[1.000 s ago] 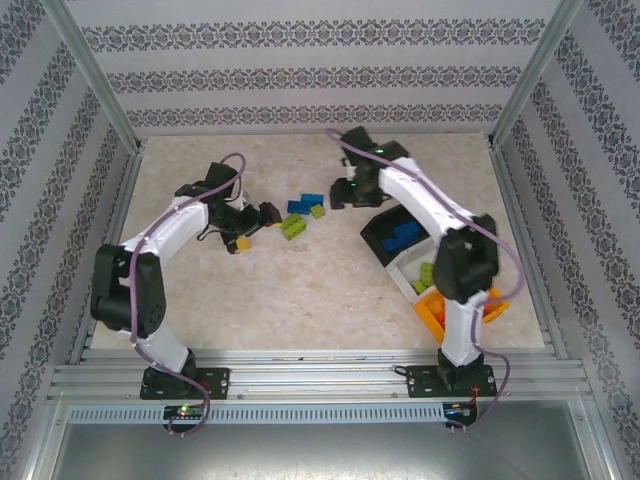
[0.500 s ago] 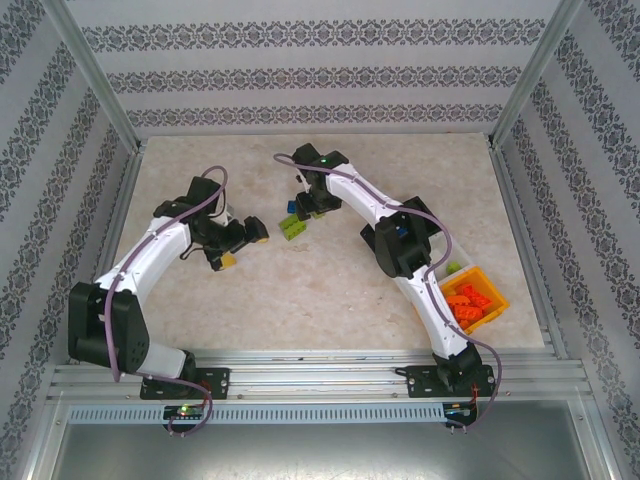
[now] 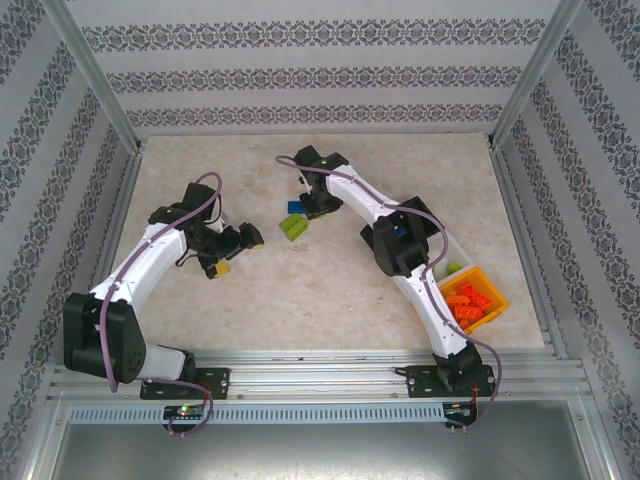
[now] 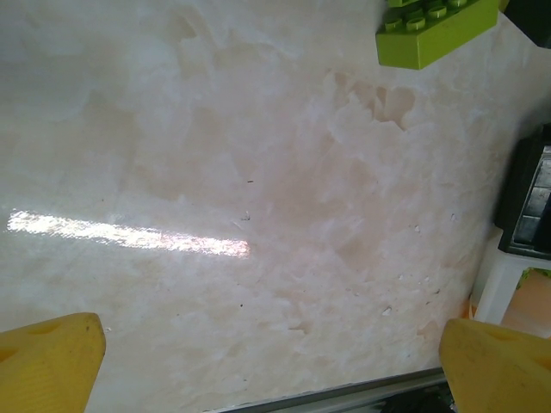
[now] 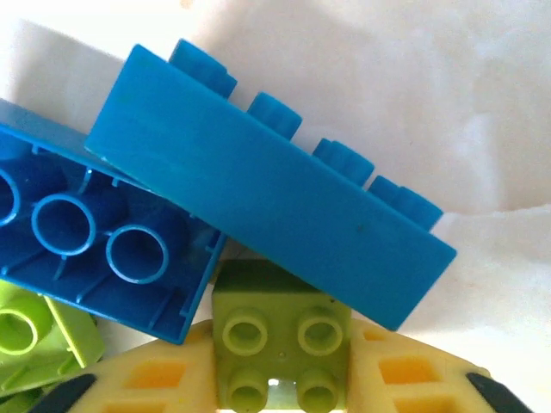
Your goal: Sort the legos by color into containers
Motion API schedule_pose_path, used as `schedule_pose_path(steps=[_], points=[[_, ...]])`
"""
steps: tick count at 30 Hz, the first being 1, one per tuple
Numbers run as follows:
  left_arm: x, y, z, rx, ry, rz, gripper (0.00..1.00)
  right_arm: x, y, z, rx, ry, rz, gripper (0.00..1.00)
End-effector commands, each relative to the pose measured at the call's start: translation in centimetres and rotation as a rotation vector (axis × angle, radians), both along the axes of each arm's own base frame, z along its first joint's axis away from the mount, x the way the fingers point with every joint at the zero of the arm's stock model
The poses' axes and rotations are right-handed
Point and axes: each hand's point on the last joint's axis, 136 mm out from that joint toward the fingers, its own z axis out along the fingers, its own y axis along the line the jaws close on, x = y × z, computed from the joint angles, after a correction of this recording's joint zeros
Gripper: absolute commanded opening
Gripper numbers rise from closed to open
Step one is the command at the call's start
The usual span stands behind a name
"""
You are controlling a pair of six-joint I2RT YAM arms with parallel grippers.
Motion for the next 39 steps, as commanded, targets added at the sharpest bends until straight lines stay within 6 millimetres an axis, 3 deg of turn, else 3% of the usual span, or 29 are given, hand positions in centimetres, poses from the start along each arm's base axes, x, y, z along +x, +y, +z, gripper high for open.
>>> schedule_pose_path(steps=[1,4,7,10,12,14,17,20,22,25,28,31,35,37,39], points=[[-0.1,0.1,0.0,-0.017,0.020,0.029,1.00,-0.2,-1.7,0.8,-0.026,-0.010,-0.035,0.28],[0.7,-0.1,0.2,-0.020,0.002,0.022,1.00,-0.4,-2.6,3.5,0.003,-0.046,-0.068,0.28],[1.6,-0.2,0.3,0.005,-0.022,-0.016,1.00,-1.2,-4.1,7.6,0.041,-0.088,-0.107,0.28],[2.9,-1.3,0.2,0.008,-0.033,-0.069,1.00,-2.7,-6.8,11.1,0.065,-0.108,-0.160,0.28],[3.9,-2.3,-0.1,-0.005,-0.039,-0.091,1.00,-4.4,-10.2,12.6,0.046,-0.107,-0.221,0.28],[5.2,-3.7,-0.5,-0.034,-0.050,-0.106,1.00,-6.9,-14.8,13.2,0.019,-0.080,-0.339,0.29],[7.0,-6.2,-1.0,-0.072,-0.052,-0.147,1.00,-11.9,-21.2,12.3,-0.001,0.005,-0.530,0.29],[8.4,-9.0,-1.1,-0.090,-0.058,-0.208,1.00,-16.9,-25.1,10.8,-0.003,0.058,-0.658,0.29],[9.0,-10.5,-1.1,-0.105,-0.061,-0.236,1.00,-19.2,-26.3,9.8,0.002,0.077,-0.702,0.29],[9.5,-11.9,-1.5,-0.132,-0.050,-0.250,1.00,-20.9,-27.2,8.2,0.005,0.105,-0.745,0.29],[9.6,-12.1,-1.5,-0.136,-0.049,-0.259,1.00,-20.6,-27.2,7.3,0.027,0.121,-0.764,0.38],[9.5,-11.6,-1.1,-0.099,-0.057,-0.285,1.00,-19.0,-27.4,8.8,0.022,0.072,-0.761,0.52],[9.0,-10.3,-0.8,-0.058,-0.063,-0.297,1.00,-15.8,-26.4,11.7,0.025,-0.009,-0.724,0.58],[8.8,-9.3,-0.7,-0.050,-0.064,-0.276,1.00,-14.0,-24.7,13.2,0.020,-0.040,-0.673,0.58],[8.7,-7.8,-0.5,-0.036,-0.077,-0.240,1.00,-11.6,-21.0,14.5,0.058,-0.078,-0.569,0.58]])
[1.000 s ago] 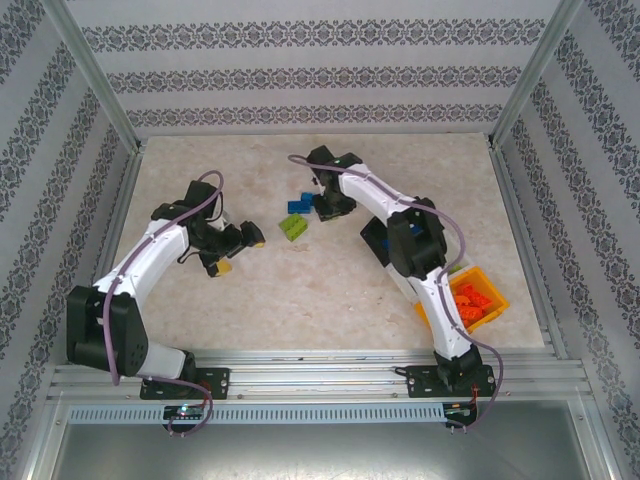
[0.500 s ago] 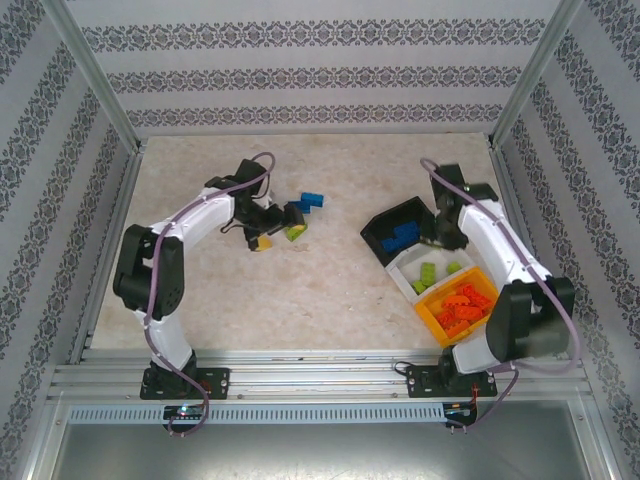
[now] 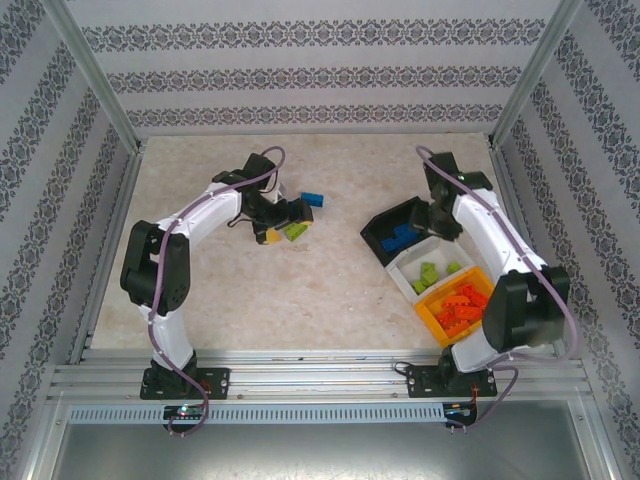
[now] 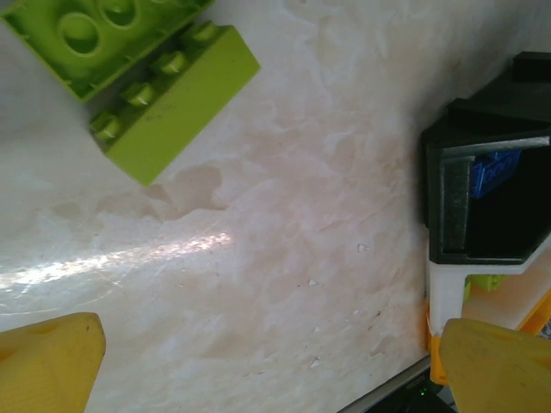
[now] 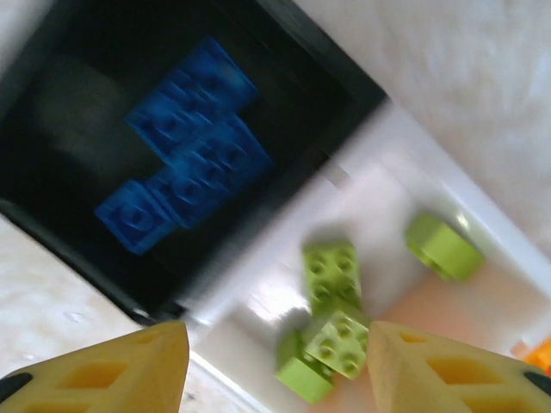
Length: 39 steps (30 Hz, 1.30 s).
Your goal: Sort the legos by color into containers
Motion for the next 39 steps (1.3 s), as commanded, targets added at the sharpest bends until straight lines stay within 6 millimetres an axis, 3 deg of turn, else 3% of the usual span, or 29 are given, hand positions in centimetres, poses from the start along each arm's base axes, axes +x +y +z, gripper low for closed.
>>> schedule_pose_path(steps=[1,4,7,10,12,18,26,35,39], points=[[-0.8,3.5,1.2,0.042,-0.025,0.053,1.00,3.6,6.5,1.8,0.034,-0.069,0.176,0.58],[-1.3,6.7,1.2,0.048,-0.022,0.144,1.00,6.3,15.5,1.4,0.122,-0.062,0.407,0.60],[-2.3,10.0,1.6,0.056,-0.022,0.236,1.00,7.7,22.0,-1.1,0.148,0.007,0.553,0.61],[-3.7,12.6,1.8,0.077,-0.028,0.295,1.00,8.3,26.0,-3.7,0.150,0.068,0.644,0.64],[-4.6,13.5,1.7,0.075,-0.023,0.321,1.00,7.9,27.6,-5.6,0.142,0.127,0.684,0.69],[-6.4,15.0,1.2,0.069,0.003,0.364,1.00,6.7,28.7,-9.0,0.113,0.229,0.653,0.74],[-6.4,15.7,1.4,0.074,0.006,0.366,1.00,6.8,28.1,-11.8,0.174,0.282,0.456,0.68],[-6.5,15.6,1.2,0.062,0.016,0.361,1.00,7.0,26.7,-11.5,0.220,0.262,0.333,0.39],[-6.4,15.5,1.1,0.049,0.018,0.368,1.00,6.9,25.7,-10.2,0.227,0.230,0.295,0.36]])
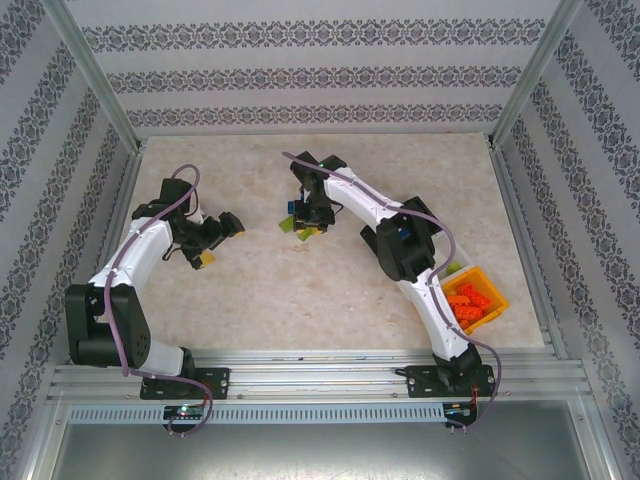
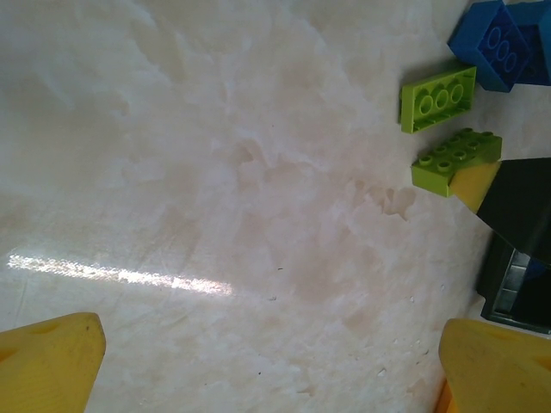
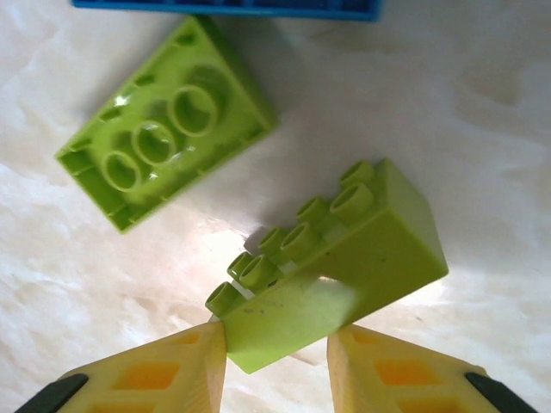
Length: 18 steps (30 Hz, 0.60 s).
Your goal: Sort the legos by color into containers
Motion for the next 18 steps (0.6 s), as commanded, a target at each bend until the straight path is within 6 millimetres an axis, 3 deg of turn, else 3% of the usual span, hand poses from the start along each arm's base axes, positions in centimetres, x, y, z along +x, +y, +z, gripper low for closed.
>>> schedule_pose_path(steps=[1,6,13,15,18], points=[[-0.4,0.1,0.4,-0.021,0.005,0.000,1.00,0.5,-2.1,1.0,-0.033,-0.031,-0.080,0.34],[-0.3,-0.1,0.3,-0.039,0.000,0.013,1.00,0.3,-3.5,2.8,-0.024,-0.068,-0.114,0.27],[-0.2,-0.3,0.2,-0.059,-0.011,0.038,1.00,-1.0,-5.4,4.5,-0.026,-0.091,-0.122,0.26],[-0.2,-0.3,0.2,-0.063,-0.012,0.040,1.00,-1.4,-5.1,4.3,0.012,-0.074,-0.114,0.35],[0.0,-0.3,0.2,-0.065,-0.014,0.043,1.00,-1.5,-4.2,3.7,0.036,-0.048,-0.105,0.60]])
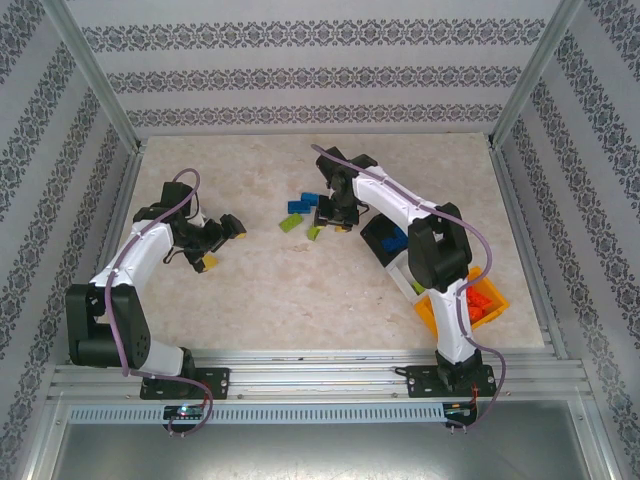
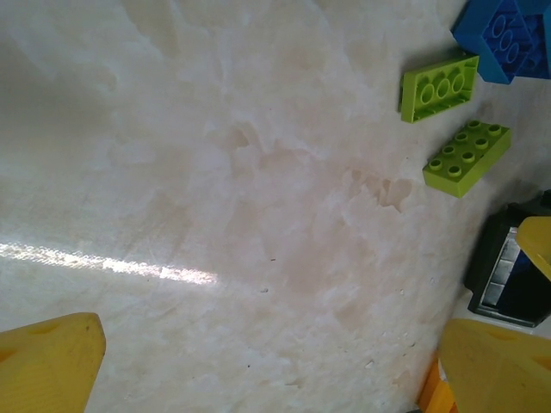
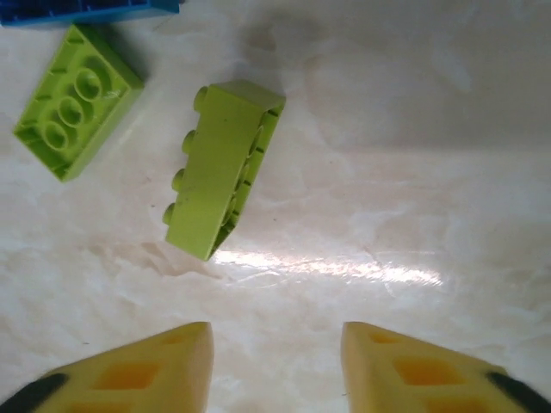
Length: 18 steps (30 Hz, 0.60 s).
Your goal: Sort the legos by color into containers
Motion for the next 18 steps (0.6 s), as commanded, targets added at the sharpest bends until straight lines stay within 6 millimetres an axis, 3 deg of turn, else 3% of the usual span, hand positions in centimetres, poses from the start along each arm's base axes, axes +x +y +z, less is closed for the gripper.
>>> schedule_pose_path(steps=[1,5,10,16,18], points=[[0.4,0.2,0.7,-0.017,-0.032,0.026,1.00,0.2,1.0,-0.2,0.035,0.003,0.011,0.65],[0.6,0.2,1.1,-0.016,-0.039,0.025,1.00,1.3,2.1,-1.1,0.012,0.011,0.013,0.78],[0.1,0.4,1.4,-0.002,-0.029,0.020,1.00,3.0,2.7,-3.1,-0.030,0.033,-0.007,0.78],[-1.2,0.6,1.3,0.015,-0.015,0.018,1.00,4.1,2.2,-4.9,-0.103,0.060,-0.011,0.63],[-1.4,0.6,1.3,0.017,-0.015,0.018,1.00,4.4,2.0,-4.7,-0.114,0.048,-0.008,0.47]])
